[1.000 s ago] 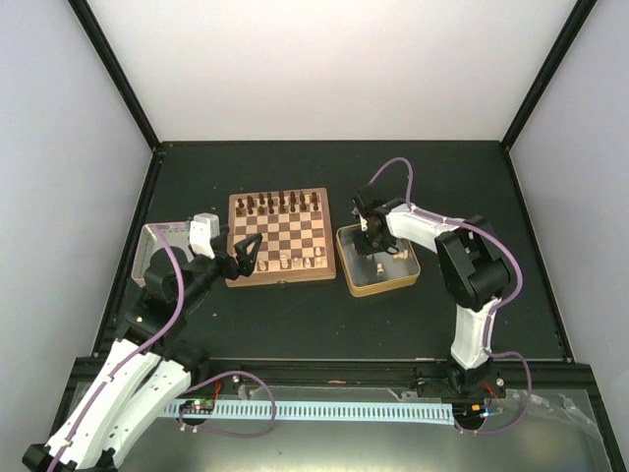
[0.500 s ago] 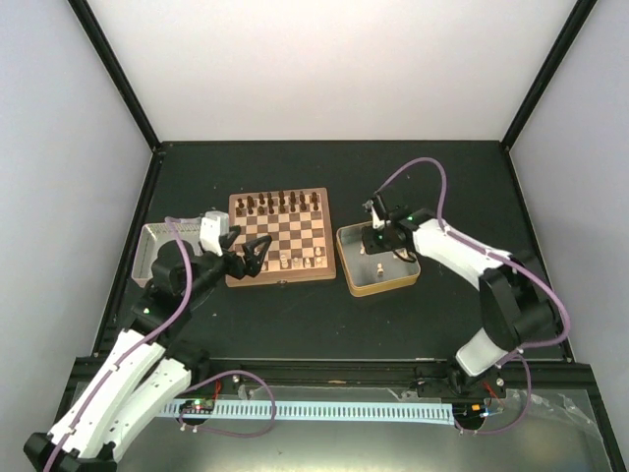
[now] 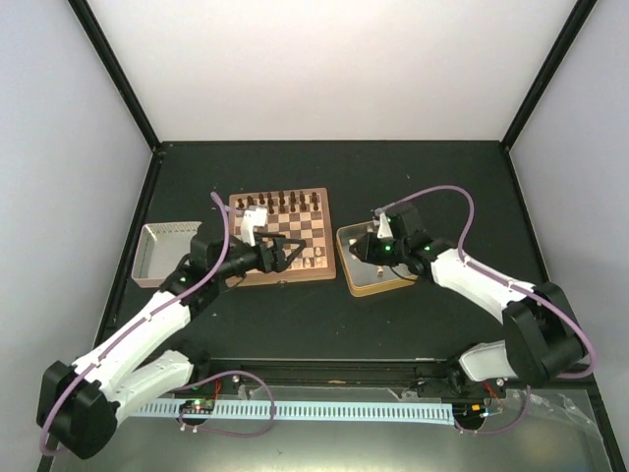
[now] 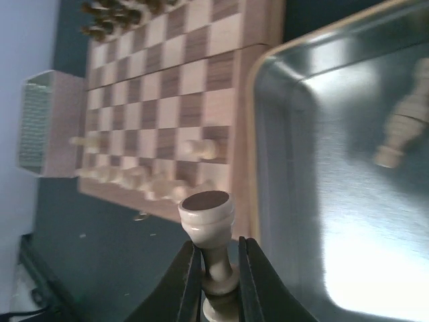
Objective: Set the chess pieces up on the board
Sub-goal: Pick up the chess piece from the storage box, then place the chess piece on the chessboard.
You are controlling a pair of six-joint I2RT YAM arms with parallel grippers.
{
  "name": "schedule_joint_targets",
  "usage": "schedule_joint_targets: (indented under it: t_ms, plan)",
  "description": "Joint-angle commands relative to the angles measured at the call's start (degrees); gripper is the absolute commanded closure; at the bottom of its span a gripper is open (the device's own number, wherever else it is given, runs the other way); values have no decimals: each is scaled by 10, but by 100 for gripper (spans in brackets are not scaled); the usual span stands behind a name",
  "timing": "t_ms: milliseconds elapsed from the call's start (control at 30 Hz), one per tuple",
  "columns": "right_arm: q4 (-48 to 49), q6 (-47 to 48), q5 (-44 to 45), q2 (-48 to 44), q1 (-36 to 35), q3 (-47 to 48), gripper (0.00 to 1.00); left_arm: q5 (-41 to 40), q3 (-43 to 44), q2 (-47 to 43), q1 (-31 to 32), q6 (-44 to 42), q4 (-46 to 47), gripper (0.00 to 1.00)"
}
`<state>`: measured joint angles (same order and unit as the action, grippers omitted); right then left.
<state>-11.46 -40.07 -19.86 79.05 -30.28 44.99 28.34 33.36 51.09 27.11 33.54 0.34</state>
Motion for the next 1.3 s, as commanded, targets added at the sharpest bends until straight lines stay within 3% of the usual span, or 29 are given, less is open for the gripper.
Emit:
schedule_joint_targets:
  t_ms: [0,167,433,567,733,900,1067,1200,1267]
  plan:
    - [84,34,-99,-28,-11,11,93,29,11,40,23,106,84,6]
    - [72,202,-160,-61,-26,27,93,63,54,123,29,155,61,11]
    - [6,316,-179,-46,-74,75,92,127,105,164,30,149,46,18]
    - [2,319,-174,-39,-82,84,91,111,104,152,32,122,17,25]
    - [1,321,-171,-36,-90,91,91,120,101,157,36,103,-20,51]
    - [0,320,-173,-34,-96,101,91,141,102,163,43,101,-13,54]
    - [-4,323,-170,-32,-97,105,91,158,103,169,43,100,-7,77]
    - [-2,293,-158,-42,-98,112,81,164,100,156,44,95,4,97]
    - [5,248,-141,-58,-98,117,71,165,103,145,44,97,9,98]
